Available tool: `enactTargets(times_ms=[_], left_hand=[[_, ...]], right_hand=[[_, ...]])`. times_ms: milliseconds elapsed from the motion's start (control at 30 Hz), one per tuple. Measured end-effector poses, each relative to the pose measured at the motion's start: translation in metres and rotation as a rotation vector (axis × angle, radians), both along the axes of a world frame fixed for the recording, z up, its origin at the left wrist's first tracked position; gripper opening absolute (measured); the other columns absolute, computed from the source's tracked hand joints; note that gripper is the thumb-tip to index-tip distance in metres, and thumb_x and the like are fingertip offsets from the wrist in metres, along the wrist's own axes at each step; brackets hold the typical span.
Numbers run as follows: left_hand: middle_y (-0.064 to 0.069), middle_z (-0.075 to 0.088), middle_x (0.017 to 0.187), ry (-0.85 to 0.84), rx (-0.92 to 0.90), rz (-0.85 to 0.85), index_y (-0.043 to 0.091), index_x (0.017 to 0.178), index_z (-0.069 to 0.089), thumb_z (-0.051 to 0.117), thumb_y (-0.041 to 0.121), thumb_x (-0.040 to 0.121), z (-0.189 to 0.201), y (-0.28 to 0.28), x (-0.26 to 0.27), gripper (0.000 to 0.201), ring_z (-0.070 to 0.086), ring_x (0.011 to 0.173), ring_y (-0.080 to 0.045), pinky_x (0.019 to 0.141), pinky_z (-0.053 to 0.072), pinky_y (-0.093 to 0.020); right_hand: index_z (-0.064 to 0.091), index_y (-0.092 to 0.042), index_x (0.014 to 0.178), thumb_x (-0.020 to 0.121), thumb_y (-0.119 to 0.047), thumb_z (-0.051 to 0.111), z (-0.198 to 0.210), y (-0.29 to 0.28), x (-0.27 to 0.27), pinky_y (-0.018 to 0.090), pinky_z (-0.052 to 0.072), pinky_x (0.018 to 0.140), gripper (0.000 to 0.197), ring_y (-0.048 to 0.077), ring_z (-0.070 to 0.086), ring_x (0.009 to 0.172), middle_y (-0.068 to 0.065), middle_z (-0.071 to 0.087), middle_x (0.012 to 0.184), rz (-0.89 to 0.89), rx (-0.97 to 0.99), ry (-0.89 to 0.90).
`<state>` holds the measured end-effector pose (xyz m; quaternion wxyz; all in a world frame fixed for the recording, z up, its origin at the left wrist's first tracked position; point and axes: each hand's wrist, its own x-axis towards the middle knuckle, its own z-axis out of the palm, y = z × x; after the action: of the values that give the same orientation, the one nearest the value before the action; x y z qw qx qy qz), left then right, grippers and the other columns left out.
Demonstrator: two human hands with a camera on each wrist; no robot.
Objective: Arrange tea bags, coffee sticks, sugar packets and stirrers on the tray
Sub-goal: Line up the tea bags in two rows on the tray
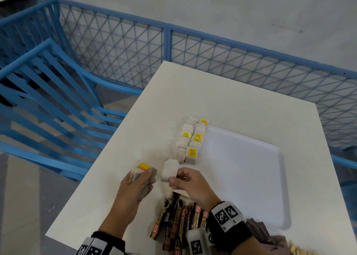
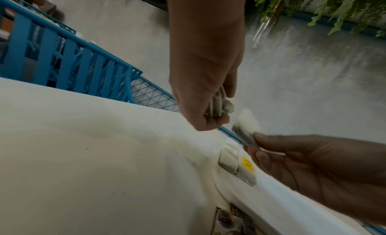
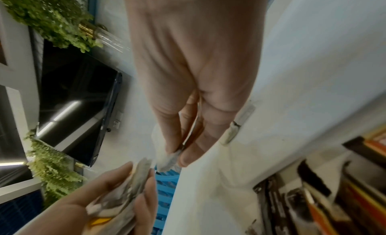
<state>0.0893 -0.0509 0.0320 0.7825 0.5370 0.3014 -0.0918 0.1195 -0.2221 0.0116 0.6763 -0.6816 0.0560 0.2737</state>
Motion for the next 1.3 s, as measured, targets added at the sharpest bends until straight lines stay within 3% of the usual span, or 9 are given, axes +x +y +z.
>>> enactTargets(times_ms=[100,200,467,667,733,867,967,1133,1300], left_hand=[[-0.011,0.065,0.103,0.013,-0.025,0.008,0.008,0.112,0.059,0.055,0.015,0.092,-0.005,0.008,0.001,0.022,0.063,0.088,-0.018,0.060,0.054,-0.018],[-0.014,0.063,0.110,0.006,-0.067,0.005,0.005,0.118,0.057,0.050,0.012,0.093,-0.006,0.011,0.001,0.026,0.062,0.095,-0.022,0.069,0.052,-0.024],[-0.010,0.064,0.101,-0.027,-0.118,-0.032,0.009,0.103,0.060,0.046,0.005,0.093,0.000,0.009,-0.001,0.017,0.063,0.091,-0.021,0.068,0.056,-0.022],[-0.012,0.063,0.099,-0.035,-0.120,-0.057,0.007,0.099,0.060,0.052,0.004,0.091,0.002,0.006,-0.002,0.013,0.066,0.089,-0.021,0.067,0.057,-0.021],[-0.013,0.064,0.099,-0.040,-0.107,-0.072,0.007,0.101,0.061,0.061,0.008,0.082,0.002,0.004,-0.002,0.019,0.068,0.086,-0.021,0.068,0.057,-0.022],[-0.011,0.067,0.097,-0.030,-0.061,-0.110,0.008,0.105,0.059,0.052,0.004,0.092,0.002,-0.001,-0.001,0.015,0.070,0.082,-0.020,0.073,0.056,-0.027],[-0.011,0.067,0.096,-0.027,-0.011,-0.146,0.009,0.104,0.060,0.052,0.005,0.092,0.002,-0.004,-0.001,0.014,0.070,0.084,-0.020,0.071,0.056,-0.024],[-0.006,0.072,0.086,-0.047,0.005,-0.215,0.011,0.098,0.063,0.051,0.005,0.093,0.006,-0.008,-0.002,0.014,0.070,0.084,-0.020,0.067,0.056,-0.021],[-0.010,0.072,0.089,-0.049,-0.015,-0.241,0.013,0.098,0.065,0.063,0.011,0.087,0.009,-0.013,-0.004,0.012,0.070,0.087,-0.023,0.067,0.055,-0.021]], right_hand=[[0.064,-0.004,0.085,0.085,-0.002,0.063,-0.010,-0.003,0.010,0.021,0.055,0.070,0.002,0.012,0.063,0.066,0.007,0.065,0.074,-0.129,-0.072,0.008],[0.065,-0.012,0.076,0.083,-0.005,0.065,-0.022,-0.003,0.019,0.029,0.053,0.071,0.010,0.016,0.058,0.065,0.004,0.064,0.069,-0.219,-0.193,0.013],[0.058,-0.010,0.077,0.079,-0.009,0.068,-0.036,0.006,0.033,0.034,0.054,0.076,0.010,0.018,0.063,0.065,0.004,0.066,0.067,-0.313,-0.369,-0.034],[0.049,-0.012,0.074,0.079,-0.010,0.069,-0.040,0.009,0.032,0.026,0.049,0.064,0.021,0.015,0.055,0.053,0.004,0.059,0.059,-0.327,-0.440,-0.079],[0.048,-0.013,0.077,0.079,-0.013,0.069,-0.042,0.007,0.032,0.018,0.046,0.057,0.021,0.015,0.054,0.053,0.007,0.061,0.063,-0.323,-0.472,-0.099],[0.050,-0.017,0.086,0.080,-0.017,0.069,-0.037,0.004,0.029,0.025,0.050,0.068,0.020,0.020,0.060,0.072,0.007,0.065,0.081,-0.358,-0.471,-0.163],[0.055,-0.019,0.085,0.087,-0.024,0.063,-0.019,0.007,0.022,0.010,0.040,0.062,0.009,0.008,0.055,0.068,-0.005,0.061,0.077,-0.277,-0.416,-0.245],[0.062,-0.022,0.088,0.088,-0.030,0.061,0.010,0.009,0.006,0.011,0.040,0.058,0.008,0.000,0.053,0.062,-0.010,0.061,0.075,0.045,-0.174,-0.247],[0.061,-0.022,0.080,0.083,-0.021,0.069,0.011,0.004,0.001,0.015,0.043,0.055,0.009,-0.001,0.053,0.060,-0.008,0.061,0.073,0.047,-0.167,-0.241]])
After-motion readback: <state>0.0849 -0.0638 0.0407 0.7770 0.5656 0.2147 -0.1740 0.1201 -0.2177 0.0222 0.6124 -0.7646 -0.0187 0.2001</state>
